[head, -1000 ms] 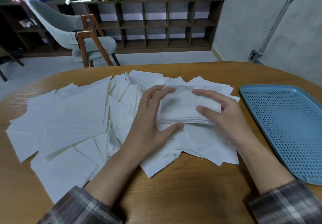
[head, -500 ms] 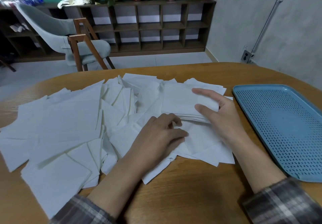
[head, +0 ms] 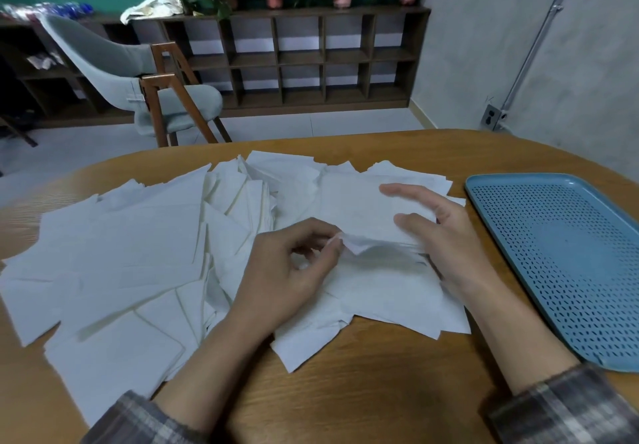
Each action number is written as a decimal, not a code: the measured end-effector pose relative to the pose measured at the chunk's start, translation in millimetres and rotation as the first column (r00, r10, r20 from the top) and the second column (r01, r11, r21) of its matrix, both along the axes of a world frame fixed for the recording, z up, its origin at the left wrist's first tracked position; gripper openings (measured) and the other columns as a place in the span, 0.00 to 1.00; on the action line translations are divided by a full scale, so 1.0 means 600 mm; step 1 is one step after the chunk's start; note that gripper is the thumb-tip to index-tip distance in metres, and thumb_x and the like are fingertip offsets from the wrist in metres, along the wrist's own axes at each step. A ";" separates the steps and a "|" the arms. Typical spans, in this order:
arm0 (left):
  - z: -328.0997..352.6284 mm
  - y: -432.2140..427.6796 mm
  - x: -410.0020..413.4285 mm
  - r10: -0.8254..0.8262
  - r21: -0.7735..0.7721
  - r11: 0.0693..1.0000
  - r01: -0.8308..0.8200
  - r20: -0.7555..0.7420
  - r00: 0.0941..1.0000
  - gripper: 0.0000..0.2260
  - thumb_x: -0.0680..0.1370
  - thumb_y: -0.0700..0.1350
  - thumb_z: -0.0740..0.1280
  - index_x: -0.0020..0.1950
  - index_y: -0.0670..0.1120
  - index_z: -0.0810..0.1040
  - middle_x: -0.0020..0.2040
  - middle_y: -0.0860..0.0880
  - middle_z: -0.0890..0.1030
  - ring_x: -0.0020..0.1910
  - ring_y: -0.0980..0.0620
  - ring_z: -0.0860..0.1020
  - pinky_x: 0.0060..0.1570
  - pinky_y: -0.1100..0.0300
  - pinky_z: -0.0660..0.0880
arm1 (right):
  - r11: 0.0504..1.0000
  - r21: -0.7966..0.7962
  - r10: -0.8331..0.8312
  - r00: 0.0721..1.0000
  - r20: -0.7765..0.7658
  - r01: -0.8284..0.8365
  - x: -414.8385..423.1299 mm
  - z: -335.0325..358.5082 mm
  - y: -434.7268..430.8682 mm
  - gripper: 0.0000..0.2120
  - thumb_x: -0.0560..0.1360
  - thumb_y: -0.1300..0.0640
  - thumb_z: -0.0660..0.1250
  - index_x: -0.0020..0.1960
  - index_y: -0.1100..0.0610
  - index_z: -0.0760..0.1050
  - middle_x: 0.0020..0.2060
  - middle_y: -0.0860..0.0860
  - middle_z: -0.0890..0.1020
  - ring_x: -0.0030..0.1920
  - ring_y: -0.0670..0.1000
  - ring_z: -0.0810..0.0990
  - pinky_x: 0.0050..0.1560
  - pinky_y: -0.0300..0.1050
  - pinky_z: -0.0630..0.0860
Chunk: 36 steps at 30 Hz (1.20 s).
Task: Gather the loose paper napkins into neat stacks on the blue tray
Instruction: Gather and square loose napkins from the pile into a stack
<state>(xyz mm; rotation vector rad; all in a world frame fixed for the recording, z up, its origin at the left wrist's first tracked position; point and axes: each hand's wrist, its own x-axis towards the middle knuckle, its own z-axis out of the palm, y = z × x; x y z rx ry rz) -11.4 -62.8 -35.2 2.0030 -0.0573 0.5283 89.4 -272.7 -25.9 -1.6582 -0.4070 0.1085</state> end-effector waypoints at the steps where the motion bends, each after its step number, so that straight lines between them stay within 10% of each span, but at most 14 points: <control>1: 0.004 0.003 0.001 0.015 -0.096 0.995 -0.017 -0.026 1.000 0.04 0.80 0.40 0.74 0.50 0.49 0.87 0.44 0.55 0.87 0.43 0.54 0.84 0.47 0.61 0.81 | 1.000 0.023 0.014 1.000 -0.018 -0.014 -0.001 0.002 0.001 0.17 0.81 0.63 0.66 0.61 0.46 0.85 0.62 0.37 0.84 0.64 0.34 0.78 0.74 0.49 0.69; 8: 0.017 0.028 0.011 0.020 -0.510 0.849 -0.134 -0.223 0.975 0.06 0.80 0.43 0.74 0.53 0.43 0.88 0.44 0.41 0.88 0.39 0.47 0.82 0.48 0.55 0.81 | 0.960 0.255 0.155 0.978 -0.142 -0.115 0.003 0.001 -0.001 0.33 0.76 0.30 0.63 0.64 0.55 0.84 0.66 0.53 0.83 0.68 0.55 0.80 0.66 0.55 0.77; 14: 0.027 0.016 0.005 -0.009 -0.500 0.854 -0.148 -0.298 0.954 0.06 0.81 0.41 0.73 0.56 0.42 0.85 0.45 0.45 0.88 0.41 0.46 0.87 0.52 0.52 0.84 | 0.997 -0.011 0.070 0.996 0.055 -0.070 -0.008 0.005 0.003 0.08 0.80 0.56 0.74 0.58 0.50 0.86 0.58 0.41 0.86 0.65 0.40 0.80 0.65 0.40 0.73; 18: 0.035 0.010 -0.002 0.021 -0.290 0.955 -0.068 -0.164 0.986 0.15 0.78 0.44 0.76 0.62 0.54 0.81 0.44 0.53 0.87 0.42 0.53 0.87 0.44 0.57 0.83 | 0.996 -0.057 0.075 0.993 0.088 -0.070 -0.014 0.007 0.003 0.08 0.80 0.60 0.72 0.57 0.51 0.86 0.55 0.37 0.86 0.62 0.35 0.80 0.60 0.27 0.71; 24: 0.030 0.014 -0.001 -0.133 -0.090 0.987 0.130 -0.020 0.991 0.13 0.81 0.35 0.72 0.61 0.50 0.83 0.59 0.56 0.84 0.58 0.50 0.83 0.51 0.58 0.80 | 0.990 -0.031 0.137 0.986 0.099 -0.135 -0.020 0.010 0.010 0.14 0.78 0.56 0.75 0.63 0.49 0.83 0.63 0.41 0.83 0.68 0.42 0.78 0.71 0.50 0.74; 28: 0.029 0.013 -0.002 -0.061 -0.281 0.958 0.052 -0.021 0.998 0.09 0.80 0.36 0.73 0.57 0.48 0.87 0.56 0.57 0.87 0.55 0.57 0.84 0.50 0.67 0.78 | 0.982 0.058 0.173 0.982 0.074 -0.178 -0.018 0.009 0.008 0.24 0.75 0.51 0.76 0.70 0.42 0.78 0.68 0.42 0.80 0.71 0.50 0.77 0.72 0.62 0.73; 36: 0.025 -0.003 0.000 -0.042 -0.392 0.920 0.012 -0.067 0.997 0.11 0.79 0.39 0.74 0.60 0.51 0.87 0.59 0.56 0.87 0.53 0.54 0.87 0.51 0.61 0.83 | 0.969 0.100 0.218 0.972 0.085 -0.226 -0.024 0.005 0.012 0.34 0.76 0.55 0.76 0.77 0.39 0.67 0.66 0.43 0.81 0.66 0.46 0.81 0.62 0.40 0.78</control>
